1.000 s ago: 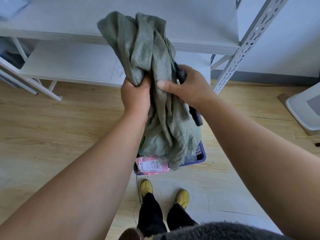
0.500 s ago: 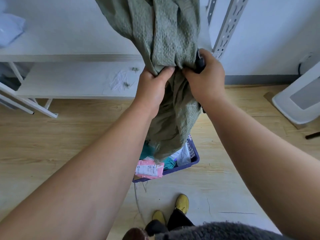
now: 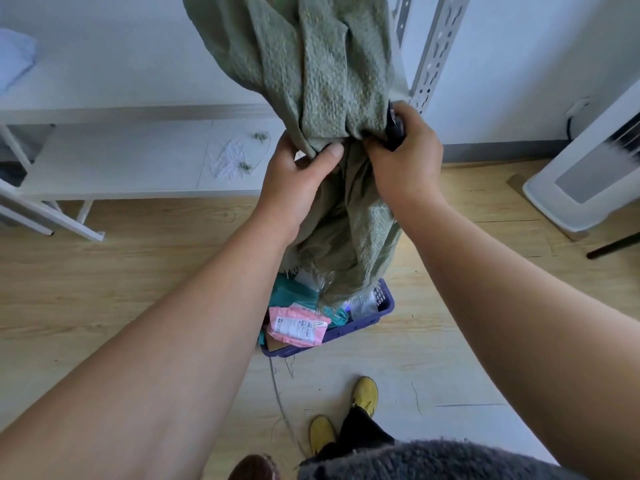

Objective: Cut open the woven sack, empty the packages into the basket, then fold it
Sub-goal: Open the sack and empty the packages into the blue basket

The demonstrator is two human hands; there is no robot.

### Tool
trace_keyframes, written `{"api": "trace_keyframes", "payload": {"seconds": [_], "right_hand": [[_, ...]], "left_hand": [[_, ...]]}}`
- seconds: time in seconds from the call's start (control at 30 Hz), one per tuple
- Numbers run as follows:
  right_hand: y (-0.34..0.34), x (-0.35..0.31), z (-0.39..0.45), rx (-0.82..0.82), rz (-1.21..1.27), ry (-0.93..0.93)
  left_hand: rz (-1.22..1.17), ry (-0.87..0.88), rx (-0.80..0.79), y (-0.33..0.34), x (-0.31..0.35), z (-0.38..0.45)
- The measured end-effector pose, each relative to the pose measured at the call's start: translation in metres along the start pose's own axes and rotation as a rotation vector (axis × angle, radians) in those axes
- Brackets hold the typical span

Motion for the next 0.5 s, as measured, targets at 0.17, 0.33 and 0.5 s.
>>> {"api": "trace_keyframes", "payload": {"seconds": [0.17, 0.33, 0.5], "right_hand": [[0.008, -0.016, -0.001, -0.049, 0.040, -0.022], [0.027, -0.032, 0.009, -0.273, 0.137, 0.002], [0.045, -0.031, 0.034, -0.560, 0.346, 0.164]], "left_hand": [[0.192, -0.042, 0.079, -0.020, -0.015, -0.025], [0.279, -0.129, 0.009, -0.024, -0.034, -0.030], [0.183, -0.215, 0.282, -0.005, -0.043, -0.007]]}}
Point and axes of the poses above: each hand's wrist, its own z-axis towards the middle knuckle, its own y-axis out of the palm, x = y × z, the point moved 1 cm from there along z, towards the middle knuckle, and after that the axes turned 7 degrees about z, right-handed, at the moved point
